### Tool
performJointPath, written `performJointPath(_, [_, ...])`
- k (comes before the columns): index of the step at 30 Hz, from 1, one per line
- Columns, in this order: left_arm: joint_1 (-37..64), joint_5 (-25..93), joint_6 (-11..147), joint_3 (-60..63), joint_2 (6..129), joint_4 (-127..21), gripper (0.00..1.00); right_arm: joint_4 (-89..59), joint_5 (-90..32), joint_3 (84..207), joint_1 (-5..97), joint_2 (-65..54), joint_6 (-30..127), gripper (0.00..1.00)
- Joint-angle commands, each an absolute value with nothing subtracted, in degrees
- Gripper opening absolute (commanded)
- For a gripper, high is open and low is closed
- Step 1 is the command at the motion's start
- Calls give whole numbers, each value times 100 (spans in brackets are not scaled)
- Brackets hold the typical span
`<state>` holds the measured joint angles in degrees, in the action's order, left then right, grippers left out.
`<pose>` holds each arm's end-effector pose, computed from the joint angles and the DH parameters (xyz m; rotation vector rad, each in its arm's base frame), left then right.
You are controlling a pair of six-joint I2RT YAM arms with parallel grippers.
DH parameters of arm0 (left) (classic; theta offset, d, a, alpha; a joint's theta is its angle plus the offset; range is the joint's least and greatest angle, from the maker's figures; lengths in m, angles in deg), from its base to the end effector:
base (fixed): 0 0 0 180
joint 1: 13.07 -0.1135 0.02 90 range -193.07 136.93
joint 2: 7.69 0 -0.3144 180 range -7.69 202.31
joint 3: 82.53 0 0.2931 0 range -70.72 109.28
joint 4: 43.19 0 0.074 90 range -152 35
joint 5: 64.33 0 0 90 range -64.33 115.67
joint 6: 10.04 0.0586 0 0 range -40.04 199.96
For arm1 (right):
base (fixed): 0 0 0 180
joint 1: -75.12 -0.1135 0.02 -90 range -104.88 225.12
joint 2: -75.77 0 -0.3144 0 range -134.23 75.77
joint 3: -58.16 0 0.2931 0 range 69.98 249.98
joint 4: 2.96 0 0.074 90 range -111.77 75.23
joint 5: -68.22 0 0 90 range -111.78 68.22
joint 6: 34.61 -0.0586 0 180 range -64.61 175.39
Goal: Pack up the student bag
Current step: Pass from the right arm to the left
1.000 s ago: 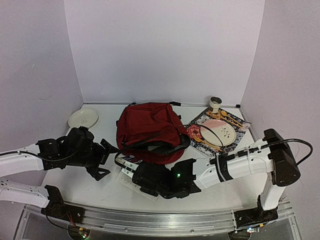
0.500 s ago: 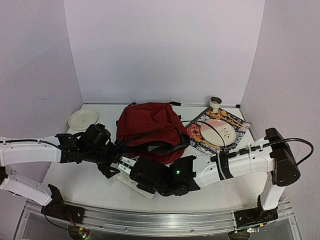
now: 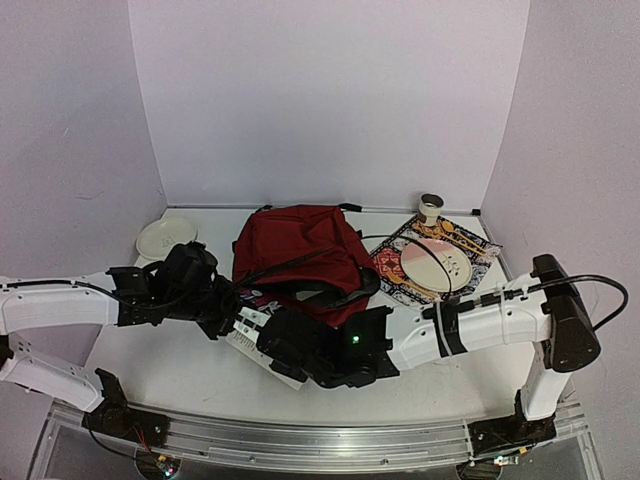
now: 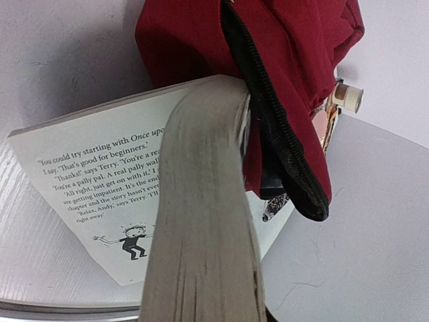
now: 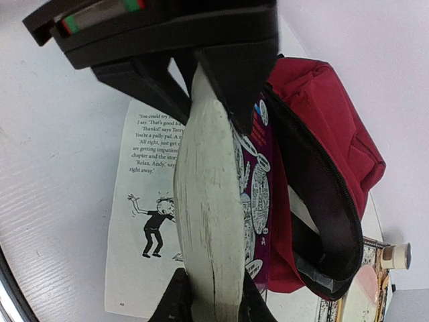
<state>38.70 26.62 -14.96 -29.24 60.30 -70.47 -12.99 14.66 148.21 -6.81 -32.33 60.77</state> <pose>0.1751 -0.2239 0.2419 -0.9783 2.5011 -1.1525 0.1051 0.4934 0.2645 -1.0556 1.6580 0.2183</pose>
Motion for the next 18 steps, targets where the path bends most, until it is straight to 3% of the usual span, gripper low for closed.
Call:
performJointPath(1, [3862,2146,-1399,-2865,5505,-6454,0,-976,1552,15138,-680,-2771,6262,7])
performJointPath(9, [3840,1421,-832,-3066,4916,-5289,0,-958,36,15052,-403,-1882,5804,51])
performJointPath(18, [3474,1564,-36,-2899,5179,-4280,0,-805,-2134,14681,677,-910,4341,73])
